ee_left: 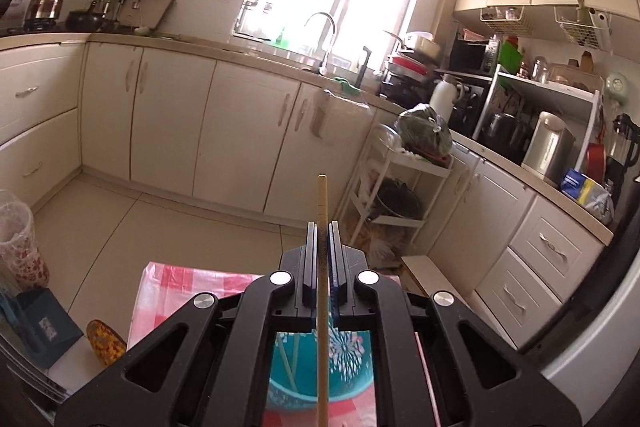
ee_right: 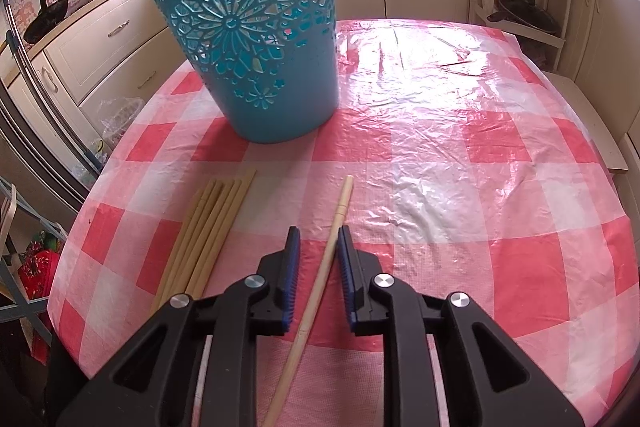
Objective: Organize utensils
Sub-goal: 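Carry the chopstick above the blue basket and open the left gripper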
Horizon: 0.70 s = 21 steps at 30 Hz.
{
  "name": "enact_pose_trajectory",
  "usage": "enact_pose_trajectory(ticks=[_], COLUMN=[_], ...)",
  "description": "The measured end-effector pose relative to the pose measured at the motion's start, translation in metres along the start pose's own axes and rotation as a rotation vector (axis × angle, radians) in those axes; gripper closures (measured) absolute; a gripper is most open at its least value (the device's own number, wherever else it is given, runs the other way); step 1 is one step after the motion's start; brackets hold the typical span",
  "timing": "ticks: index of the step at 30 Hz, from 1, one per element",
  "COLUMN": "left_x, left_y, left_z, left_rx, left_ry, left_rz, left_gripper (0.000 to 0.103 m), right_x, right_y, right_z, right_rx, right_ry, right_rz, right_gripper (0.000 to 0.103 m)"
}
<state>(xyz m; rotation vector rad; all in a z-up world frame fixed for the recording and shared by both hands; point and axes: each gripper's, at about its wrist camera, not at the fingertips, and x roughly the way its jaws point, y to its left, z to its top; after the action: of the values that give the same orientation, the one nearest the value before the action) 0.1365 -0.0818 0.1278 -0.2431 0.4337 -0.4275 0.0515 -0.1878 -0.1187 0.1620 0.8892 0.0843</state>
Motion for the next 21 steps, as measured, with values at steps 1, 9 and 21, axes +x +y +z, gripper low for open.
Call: enact_pose_trajectory(ticks=[1, 9, 21], left_x=[0.009, 0.073, 0.086], left_y=[0.001, 0.008, 0.004], left_z=[0.004, -0.004, -0.03], left_rx=[-0.011, -0.044, 0.002], left_ry=[-0.013, -0.035, -0.026], left_rz=[0.018, 0.107, 0.165], left_gripper=[0.098, 0.098, 0.098], right_x=[0.0, 0.002, 0.002], right_y=[0.001, 0.003, 0.004], right_z=[0.0, 0.002, 0.003], right_rx=[-0.003, -0.021, -0.013], right_ry=[0.0, 0.001, 0.003], right_rz=[0.002, 0.006, 0.012], right_gripper=[0.08, 0.073, 0.071])
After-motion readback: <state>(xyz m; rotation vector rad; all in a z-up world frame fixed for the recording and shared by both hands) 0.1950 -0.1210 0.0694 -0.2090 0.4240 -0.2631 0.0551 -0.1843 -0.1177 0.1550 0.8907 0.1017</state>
